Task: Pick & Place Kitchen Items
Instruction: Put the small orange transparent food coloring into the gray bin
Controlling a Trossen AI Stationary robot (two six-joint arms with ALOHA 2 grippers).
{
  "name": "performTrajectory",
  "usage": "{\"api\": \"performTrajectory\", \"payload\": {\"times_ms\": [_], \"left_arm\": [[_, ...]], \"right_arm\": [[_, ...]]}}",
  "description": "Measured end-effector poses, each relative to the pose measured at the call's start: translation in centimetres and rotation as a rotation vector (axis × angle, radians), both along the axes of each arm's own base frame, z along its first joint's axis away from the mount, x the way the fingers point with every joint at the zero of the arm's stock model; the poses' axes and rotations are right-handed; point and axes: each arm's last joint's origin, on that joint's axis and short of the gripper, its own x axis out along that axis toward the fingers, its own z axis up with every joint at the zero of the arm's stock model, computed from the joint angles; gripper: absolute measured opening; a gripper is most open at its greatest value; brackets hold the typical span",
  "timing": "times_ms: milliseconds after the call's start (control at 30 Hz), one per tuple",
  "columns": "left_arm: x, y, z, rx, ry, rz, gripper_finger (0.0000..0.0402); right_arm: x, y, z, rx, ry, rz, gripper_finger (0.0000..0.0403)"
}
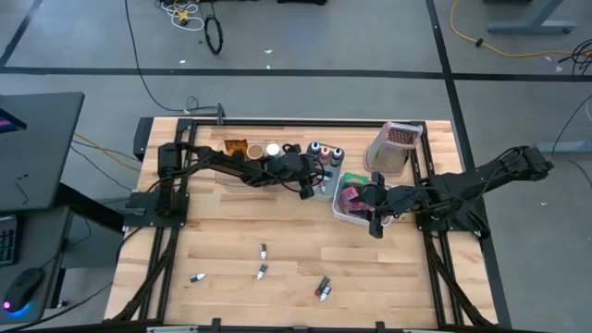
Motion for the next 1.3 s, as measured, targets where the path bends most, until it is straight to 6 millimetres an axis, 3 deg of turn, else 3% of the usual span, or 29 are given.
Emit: {"api": "performTrajectory", "payload": {"times_ms": [167,567,800,1000,1167,1300], "left_arm": [[0.1,-1.3,1.2,0.013,-0.019,-0.036,0.0184],[-2.0,-8.4,7.6,0.051,-0.034,-0.225,0.0188],[-6.1,-11.5,11.3,-0.076,0.056,-0.251,0.0187],[-11.2,-13.9,14.0,-0.109,-0.005,-0.286,0.0187],[-15.1,-15.7,13.3,-0.083,-0.065,-0.247,0.0187],[-16.5,-16.4,11.9,-0.082,-0.113,-0.26,0.0187]], "right_arm": [[0.0,0.0,0.0,-0.032,0.003,0.021,0.016],[0.1,0.0,0.1,-0.075,-0.005,0.051,0.016],[0.8,0.4,-0.6,-0.08,0.024,0.103,0.016],[3.6,1.7,-2.1,-0.072,-0.002,0.311,0.016],[6.0,2.9,-2.6,-0.11,-0.147,0.488,0.016],[7.6,3.4,-2.8,-0.142,-0.276,0.519,0.016]]}}
